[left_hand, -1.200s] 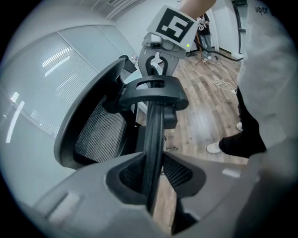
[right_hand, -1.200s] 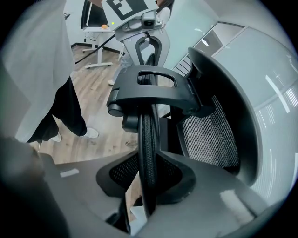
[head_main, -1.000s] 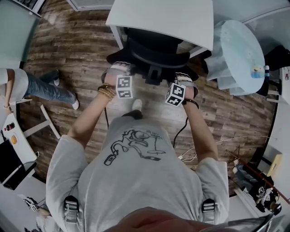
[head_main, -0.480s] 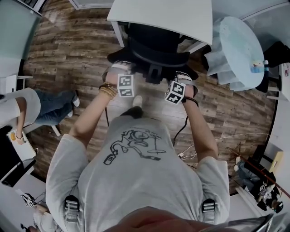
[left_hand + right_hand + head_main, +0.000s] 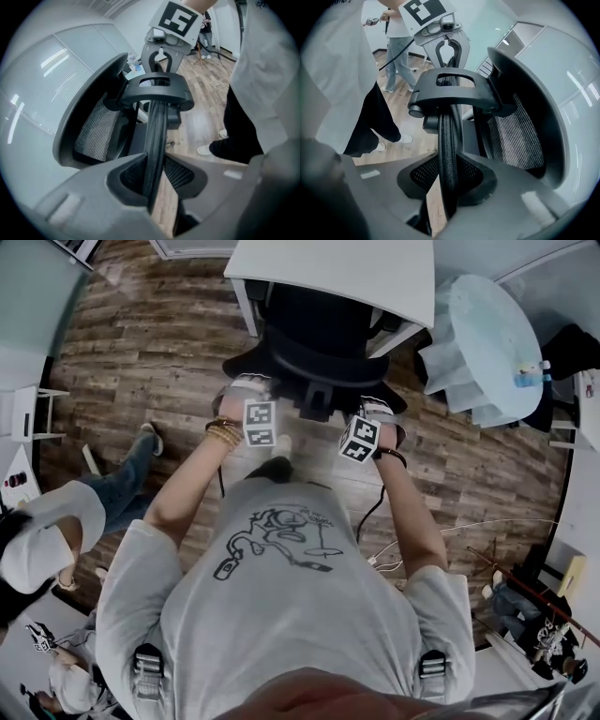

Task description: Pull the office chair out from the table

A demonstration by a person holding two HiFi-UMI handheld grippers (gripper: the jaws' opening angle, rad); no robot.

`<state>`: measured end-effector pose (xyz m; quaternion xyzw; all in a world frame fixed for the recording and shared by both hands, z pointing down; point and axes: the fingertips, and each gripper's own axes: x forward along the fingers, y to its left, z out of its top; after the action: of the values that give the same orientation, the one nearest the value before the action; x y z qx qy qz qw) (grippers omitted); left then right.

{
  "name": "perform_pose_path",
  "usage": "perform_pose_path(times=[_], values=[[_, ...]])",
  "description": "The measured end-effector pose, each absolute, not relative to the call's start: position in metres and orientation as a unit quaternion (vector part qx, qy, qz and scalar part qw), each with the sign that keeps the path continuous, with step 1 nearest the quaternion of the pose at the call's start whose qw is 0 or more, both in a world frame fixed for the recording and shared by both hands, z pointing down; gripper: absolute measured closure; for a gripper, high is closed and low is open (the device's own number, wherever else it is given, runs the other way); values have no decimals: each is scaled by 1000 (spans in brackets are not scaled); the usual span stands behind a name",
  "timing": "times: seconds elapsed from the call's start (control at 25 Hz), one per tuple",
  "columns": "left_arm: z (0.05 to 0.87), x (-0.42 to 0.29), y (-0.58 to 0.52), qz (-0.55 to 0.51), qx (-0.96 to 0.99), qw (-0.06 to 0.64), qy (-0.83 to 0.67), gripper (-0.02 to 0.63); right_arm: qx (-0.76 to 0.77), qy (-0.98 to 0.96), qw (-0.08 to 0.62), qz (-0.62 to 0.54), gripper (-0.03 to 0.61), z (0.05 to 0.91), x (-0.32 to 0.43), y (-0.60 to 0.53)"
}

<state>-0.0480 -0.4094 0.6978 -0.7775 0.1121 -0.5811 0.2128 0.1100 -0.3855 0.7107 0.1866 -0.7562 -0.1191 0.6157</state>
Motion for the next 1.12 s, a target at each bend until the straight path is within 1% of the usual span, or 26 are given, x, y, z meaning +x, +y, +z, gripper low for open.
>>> perform_pose_path(times=[0.64, 1.12], values=[[703, -28, -272, -595, -773, 187, 115, 505, 179, -763, 607, -133, 474, 716, 133, -253], [703, -34, -172, -600, -770, 180, 124, 503, 174, -770, 597, -140, 474, 715, 125, -151]])
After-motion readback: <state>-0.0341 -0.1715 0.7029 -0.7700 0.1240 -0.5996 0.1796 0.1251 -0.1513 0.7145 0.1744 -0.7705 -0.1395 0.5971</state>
